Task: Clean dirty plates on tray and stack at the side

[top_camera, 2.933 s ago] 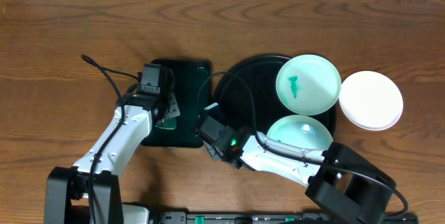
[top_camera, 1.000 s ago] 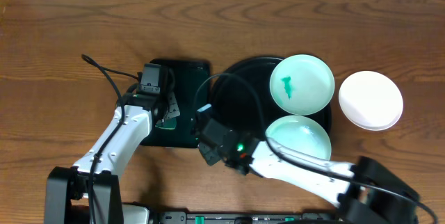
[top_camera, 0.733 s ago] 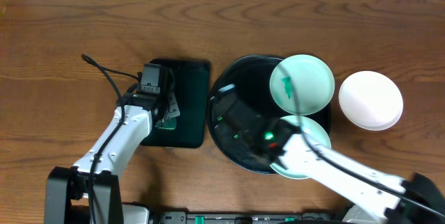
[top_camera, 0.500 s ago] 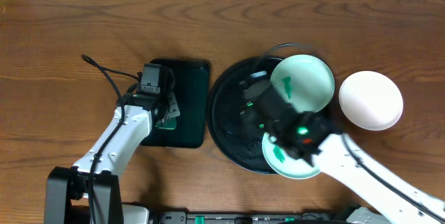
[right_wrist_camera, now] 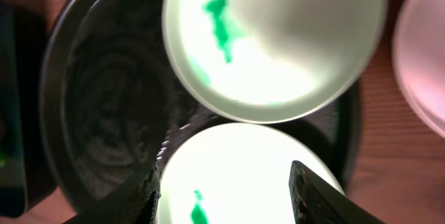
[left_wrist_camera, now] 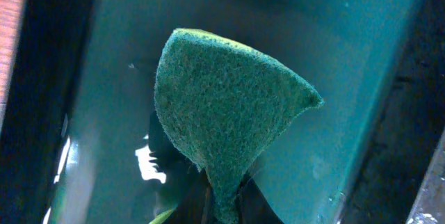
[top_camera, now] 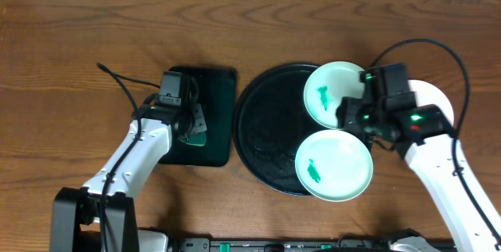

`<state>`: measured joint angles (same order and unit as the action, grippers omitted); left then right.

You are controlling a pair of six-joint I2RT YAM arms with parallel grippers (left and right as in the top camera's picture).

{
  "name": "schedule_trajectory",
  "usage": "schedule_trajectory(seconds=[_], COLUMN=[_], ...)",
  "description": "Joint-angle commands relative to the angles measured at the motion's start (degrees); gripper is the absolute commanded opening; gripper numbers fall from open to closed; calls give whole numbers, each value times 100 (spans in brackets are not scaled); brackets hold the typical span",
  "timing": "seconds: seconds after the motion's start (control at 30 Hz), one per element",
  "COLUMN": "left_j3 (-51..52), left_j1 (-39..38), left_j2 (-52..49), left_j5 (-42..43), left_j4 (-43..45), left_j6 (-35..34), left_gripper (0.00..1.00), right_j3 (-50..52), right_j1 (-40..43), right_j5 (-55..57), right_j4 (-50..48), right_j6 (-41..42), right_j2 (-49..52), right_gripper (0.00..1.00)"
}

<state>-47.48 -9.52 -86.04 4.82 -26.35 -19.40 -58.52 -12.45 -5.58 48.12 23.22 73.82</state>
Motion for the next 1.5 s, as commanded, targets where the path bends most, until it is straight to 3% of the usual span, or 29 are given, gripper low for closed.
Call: schedule_trajectory(seconds=[0.0, 0.63, 1.17, 1.47], left_j3=[37, 39, 37, 39], left_j1=[-120, -1102, -1333, -1331], left_j2=[42, -15, -15, -15], left_j5=[103, 98, 245, -492], left_j4=[35, 125, 212, 208], left_j6=[98, 140, 140, 140], left_gripper=[8, 8, 8, 8], right_j3=[-4, -2, -2, -2], right_j1=[374, 743, 743, 756], right_j5=[-240, -238, -203, 544], right_j4=[11, 15, 52, 26], right_j6=[-433, -555, -555, -807], right_j2=[-37, -37, -37, -7], right_gripper=[57, 58, 59, 68])
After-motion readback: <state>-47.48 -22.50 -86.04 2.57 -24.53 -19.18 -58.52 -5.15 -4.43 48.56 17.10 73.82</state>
